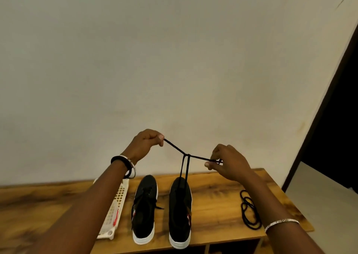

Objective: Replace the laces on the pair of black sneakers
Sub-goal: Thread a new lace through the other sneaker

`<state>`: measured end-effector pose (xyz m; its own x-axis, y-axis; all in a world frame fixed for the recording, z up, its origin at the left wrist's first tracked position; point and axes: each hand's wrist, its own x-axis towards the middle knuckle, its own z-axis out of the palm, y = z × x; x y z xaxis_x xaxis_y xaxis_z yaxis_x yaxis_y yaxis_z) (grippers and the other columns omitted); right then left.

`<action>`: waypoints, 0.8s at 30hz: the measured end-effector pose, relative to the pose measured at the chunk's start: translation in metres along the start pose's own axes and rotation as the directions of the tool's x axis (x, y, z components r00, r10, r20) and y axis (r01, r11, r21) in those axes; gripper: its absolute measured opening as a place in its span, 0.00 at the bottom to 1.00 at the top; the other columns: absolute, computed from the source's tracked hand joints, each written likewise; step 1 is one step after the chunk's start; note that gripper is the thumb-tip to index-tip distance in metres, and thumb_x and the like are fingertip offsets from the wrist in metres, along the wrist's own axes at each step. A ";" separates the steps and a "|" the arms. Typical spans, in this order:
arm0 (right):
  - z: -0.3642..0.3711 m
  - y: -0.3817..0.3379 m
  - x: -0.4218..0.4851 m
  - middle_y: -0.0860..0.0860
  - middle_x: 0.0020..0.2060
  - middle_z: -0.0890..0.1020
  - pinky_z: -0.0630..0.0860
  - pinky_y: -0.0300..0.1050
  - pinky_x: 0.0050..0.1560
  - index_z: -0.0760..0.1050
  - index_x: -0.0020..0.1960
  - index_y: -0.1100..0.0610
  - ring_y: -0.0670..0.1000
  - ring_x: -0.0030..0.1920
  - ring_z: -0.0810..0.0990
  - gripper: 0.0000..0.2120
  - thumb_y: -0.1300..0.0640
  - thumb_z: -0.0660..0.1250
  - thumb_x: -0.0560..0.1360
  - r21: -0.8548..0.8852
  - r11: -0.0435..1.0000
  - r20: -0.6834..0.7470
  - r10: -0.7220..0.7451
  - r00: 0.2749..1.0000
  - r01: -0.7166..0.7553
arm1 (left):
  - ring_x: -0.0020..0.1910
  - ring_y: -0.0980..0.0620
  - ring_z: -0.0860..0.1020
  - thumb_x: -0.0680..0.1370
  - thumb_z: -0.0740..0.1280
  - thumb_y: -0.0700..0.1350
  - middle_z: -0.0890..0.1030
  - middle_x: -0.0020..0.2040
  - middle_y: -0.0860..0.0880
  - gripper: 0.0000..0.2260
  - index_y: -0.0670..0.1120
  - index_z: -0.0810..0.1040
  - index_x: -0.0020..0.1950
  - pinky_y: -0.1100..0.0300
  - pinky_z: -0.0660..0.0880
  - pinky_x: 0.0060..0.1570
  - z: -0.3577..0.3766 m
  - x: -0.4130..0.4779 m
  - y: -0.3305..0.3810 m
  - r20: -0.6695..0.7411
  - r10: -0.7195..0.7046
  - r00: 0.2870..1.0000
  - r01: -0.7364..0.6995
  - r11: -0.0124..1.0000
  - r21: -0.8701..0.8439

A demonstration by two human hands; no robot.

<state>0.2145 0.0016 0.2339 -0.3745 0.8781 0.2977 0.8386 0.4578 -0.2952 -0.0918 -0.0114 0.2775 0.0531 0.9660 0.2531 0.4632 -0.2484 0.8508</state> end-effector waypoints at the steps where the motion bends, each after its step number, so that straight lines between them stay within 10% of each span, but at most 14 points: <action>1: 0.003 0.000 -0.001 0.42 0.46 0.80 0.75 0.47 0.45 0.85 0.44 0.45 0.48 0.51 0.78 0.12 0.39 0.68 0.77 0.208 0.978 0.010 0.009 1.000 -0.011 | 0.61 0.53 0.76 0.82 0.63 0.48 0.82 0.56 0.51 0.13 0.44 0.79 0.40 0.54 0.70 0.57 0.005 -0.003 -0.002 0.009 -0.070 0.997 0.071 0.978 -0.198; 5: 0.011 -0.017 -0.008 0.48 0.56 0.85 0.71 0.47 0.52 0.83 0.41 0.55 0.47 0.56 0.81 0.14 0.48 0.65 0.79 0.928 0.343 0.083 0.183 0.980 -0.143 | 0.61 0.46 0.79 0.83 0.59 0.47 0.83 0.54 0.41 0.16 0.43 0.76 0.38 0.49 0.67 0.70 0.030 -0.013 -0.021 0.249 -0.148 0.957 0.287 0.356 -0.890; 8: 0.035 -0.031 -0.006 0.53 0.63 0.82 0.68 0.56 0.66 0.77 0.38 0.54 0.52 0.67 0.78 0.15 0.49 0.62 0.80 0.935 -0.327 0.208 0.190 0.960 -0.138 | 0.36 0.50 0.77 0.83 0.59 0.47 0.73 0.34 0.47 0.17 0.44 0.72 0.35 0.48 0.78 0.60 0.057 -0.011 -0.029 0.229 -0.170 0.958 0.240 0.050 -0.969; 10: 0.051 -0.031 -0.002 0.55 0.51 0.85 0.74 0.61 0.66 0.75 0.37 0.56 0.55 0.58 0.84 0.16 0.51 0.61 0.82 0.776 -0.630 0.232 0.251 0.940 -0.023 | 0.27 0.54 0.66 0.81 0.62 0.49 0.65 0.28 0.50 0.16 0.47 0.68 0.34 0.57 0.79 0.37 0.068 -0.004 -0.031 0.200 -0.232 0.952 0.230 0.114 -0.966; 12: 0.059 -0.020 0.003 0.52 0.34 0.79 0.83 0.58 0.52 0.72 0.38 0.57 0.52 0.37 0.82 0.14 0.53 0.62 0.81 0.664 -0.738 0.227 0.355 0.907 0.123 | 0.25 0.54 0.58 0.77 0.70 0.52 0.60 0.26 0.52 0.19 0.50 0.64 0.33 0.62 0.63 0.25 0.063 0.003 -0.036 0.105 -0.281 0.954 0.221 0.421 -0.880; 16: 0.062 0.019 0.000 0.48 0.28 0.67 0.64 0.39 0.24 0.67 0.36 0.55 0.46 0.23 0.63 0.14 0.50 0.65 0.77 0.848 -0.528 0.271 0.518 0.811 0.054 | 0.27 0.53 0.60 0.73 0.76 0.54 0.62 0.28 0.53 0.18 0.48 0.69 0.39 0.65 0.62 0.28 0.039 0.009 -0.064 -0.042 -0.060 0.997 0.054 0.989 -0.141; 20: 0.072 0.039 -0.013 0.51 0.29 0.69 0.61 0.41 0.28 0.70 0.34 0.57 0.48 0.27 0.63 0.17 0.55 0.70 0.79 0.966 0.166 0.057 0.610 0.790 -0.198 | 0.30 0.52 0.71 0.68 0.71 0.69 0.68 0.27 0.58 0.22 0.62 0.78 0.57 0.68 0.64 0.31 0.027 0.006 -0.087 0.188 0.064 0.980 -0.142 0.887 0.440; 24: 0.088 0.046 -0.019 0.50 0.36 0.82 0.71 0.43 0.40 0.82 0.43 0.58 0.49 0.38 0.78 0.11 0.50 0.74 0.76 0.387 0.891 -0.082 0.291 0.953 -0.238 | 0.41 0.59 0.75 0.72 0.64 0.71 0.77 0.39 0.59 0.18 0.60 0.83 0.49 0.65 0.65 0.33 0.022 0.009 -0.110 0.275 -0.082 0.958 -0.185 0.554 0.812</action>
<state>0.2257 0.0182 0.1343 -0.0807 0.9586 0.2729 0.6830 0.2526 -0.6854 -0.1226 0.0262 0.1760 0.2556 0.9657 0.0459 0.9649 -0.2578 0.0502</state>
